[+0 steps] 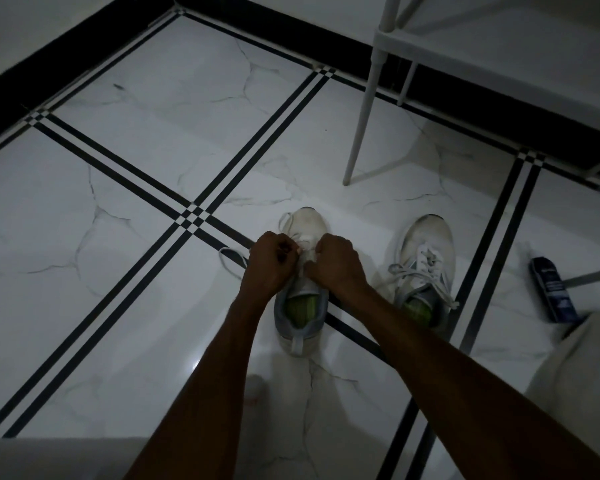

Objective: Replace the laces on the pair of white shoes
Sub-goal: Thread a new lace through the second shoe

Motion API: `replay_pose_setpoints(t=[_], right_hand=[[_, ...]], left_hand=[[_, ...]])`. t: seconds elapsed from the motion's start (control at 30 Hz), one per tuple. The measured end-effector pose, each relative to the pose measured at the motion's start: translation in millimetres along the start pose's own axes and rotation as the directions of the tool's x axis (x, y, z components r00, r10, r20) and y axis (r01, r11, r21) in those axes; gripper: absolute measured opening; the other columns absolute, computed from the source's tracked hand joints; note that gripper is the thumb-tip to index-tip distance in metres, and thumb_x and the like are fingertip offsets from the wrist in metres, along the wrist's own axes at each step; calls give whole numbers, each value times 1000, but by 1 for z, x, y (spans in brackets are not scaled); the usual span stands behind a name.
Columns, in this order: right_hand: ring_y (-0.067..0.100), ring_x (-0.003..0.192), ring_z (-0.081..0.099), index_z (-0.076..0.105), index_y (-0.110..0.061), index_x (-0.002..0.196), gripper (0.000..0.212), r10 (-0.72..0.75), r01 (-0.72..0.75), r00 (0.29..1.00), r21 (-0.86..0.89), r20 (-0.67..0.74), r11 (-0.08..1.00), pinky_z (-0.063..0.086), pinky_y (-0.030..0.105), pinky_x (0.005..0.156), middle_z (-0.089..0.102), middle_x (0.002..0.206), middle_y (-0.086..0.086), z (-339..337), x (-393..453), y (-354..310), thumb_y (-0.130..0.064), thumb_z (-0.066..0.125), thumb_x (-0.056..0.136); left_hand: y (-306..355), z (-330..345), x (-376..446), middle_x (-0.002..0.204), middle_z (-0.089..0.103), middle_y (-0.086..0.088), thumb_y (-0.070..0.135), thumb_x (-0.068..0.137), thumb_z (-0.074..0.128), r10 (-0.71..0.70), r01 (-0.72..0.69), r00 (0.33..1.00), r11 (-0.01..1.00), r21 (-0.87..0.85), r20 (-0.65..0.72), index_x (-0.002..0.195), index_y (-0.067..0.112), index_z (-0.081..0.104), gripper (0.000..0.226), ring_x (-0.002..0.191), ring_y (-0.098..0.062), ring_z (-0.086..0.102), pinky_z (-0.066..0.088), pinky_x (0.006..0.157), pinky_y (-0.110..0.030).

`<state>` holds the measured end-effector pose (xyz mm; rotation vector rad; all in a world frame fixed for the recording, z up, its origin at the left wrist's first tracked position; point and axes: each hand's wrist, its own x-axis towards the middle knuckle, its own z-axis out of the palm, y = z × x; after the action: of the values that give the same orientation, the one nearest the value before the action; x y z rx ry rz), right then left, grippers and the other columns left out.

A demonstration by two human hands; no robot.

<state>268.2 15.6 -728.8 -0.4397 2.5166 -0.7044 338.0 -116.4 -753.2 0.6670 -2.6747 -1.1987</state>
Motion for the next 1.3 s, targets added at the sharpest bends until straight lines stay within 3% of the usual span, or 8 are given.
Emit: replay_pose_setpoints(t=[0.23, 0.33, 0.43, 0.73, 0.9, 1.0, 1.2, 1.3], right_hand=[[24, 77, 72, 78, -8, 81, 6, 123, -155, 986, 364, 110, 918, 63, 43, 69, 75, 85, 13, -25, 10, 11, -7, 73, 78], [21, 73, 71, 76, -15, 72, 12, 179, -234, 971, 481, 158, 845, 63, 40, 68, 74, 79, 11, -28, 10, 16, -3, 76, 74], [23, 74, 71, 78, -9, 72, 10, 196, -273, 961, 550, 196, 789, 63, 43, 72, 74, 79, 15, -27, 13, 20, 1, 77, 70], [20, 85, 70, 75, 0, 99, 22, 159, -351, 928, 653, 335, 671, 61, 31, 70, 74, 96, 16, -30, 11, 16, -8, 82, 79], [26, 82, 70, 71, 6, 96, 16, 213, -392, 917, 654, 338, 647, 62, 40, 80, 72, 97, 23, -33, 11, 11, -5, 74, 85], [24, 74, 69, 70, 3, 86, 8, 217, -378, 925, 696, 312, 611, 62, 32, 67, 71, 92, 23, -32, 9, 10, -2, 76, 82], [20, 79, 68, 67, 5, 111, 25, 218, -379, 921, 615, 323, 691, 61, 31, 73, 69, 94, 14, -19, 19, 17, -8, 66, 90], [18, 77, 67, 68, 1, 103, 18, 189, -347, 927, 550, 324, 759, 60, 29, 70, 68, 92, 11, -18, 23, 17, -9, 63, 90]], left_hand=[[3, 2, -5, 94, 63, -7, 20, 89, 72, 40, -40, 999, 999, -35, 14, 90, 11, 74, 9, 88, -25, 63, 55, 79, -45], [9, 7, -4, 98, 62, -9, 21, 89, 73, 33, -33, 999, 999, -7, 37, 93, 9, 76, 14, 94, -21, 60, 46, 81, -28], [14, 12, -6, 102, 60, -7, 23, 88, 74, 18, -18, 1000, 999, 27, 6, 95, 10, 76, 14, 93, -12, 53, 32, 75, -13], [8, 21, -6, 104, 61, -7, 23, 89, 74, -15, 14, 999, 1000, -7, -53, 95, 11, 78, 14, 93, -6, 50, 32, 75, -10], [15, 23, -10, 106, 55, -4, 25, 91, 72, -39, 35, 994, 999, -40, -106, 96, 13, 76, 14, 93, -6, 47, 35, 74, -10], [25, 23, -17, 112, 47, 1, 27, 90, 74, -119, 101, 970, 990, -96, -210, 107, 12, 64, 24, 91, -4, 46, 39, 70, -3], [39, 24, -27, 73, 68, 0, 43, 102, 54, -121, 118, 971, 993, -28, -207, 80, 15, 69, 39, 66, -14, 63, 53, 71, -31], [38, 26, -30, 79, 72, -5, 42, 99, 56, -150, 155, 974, 988, 12, -168, 85, 12, 77, 39, 72, -16, 64, 56, 77, -36]])
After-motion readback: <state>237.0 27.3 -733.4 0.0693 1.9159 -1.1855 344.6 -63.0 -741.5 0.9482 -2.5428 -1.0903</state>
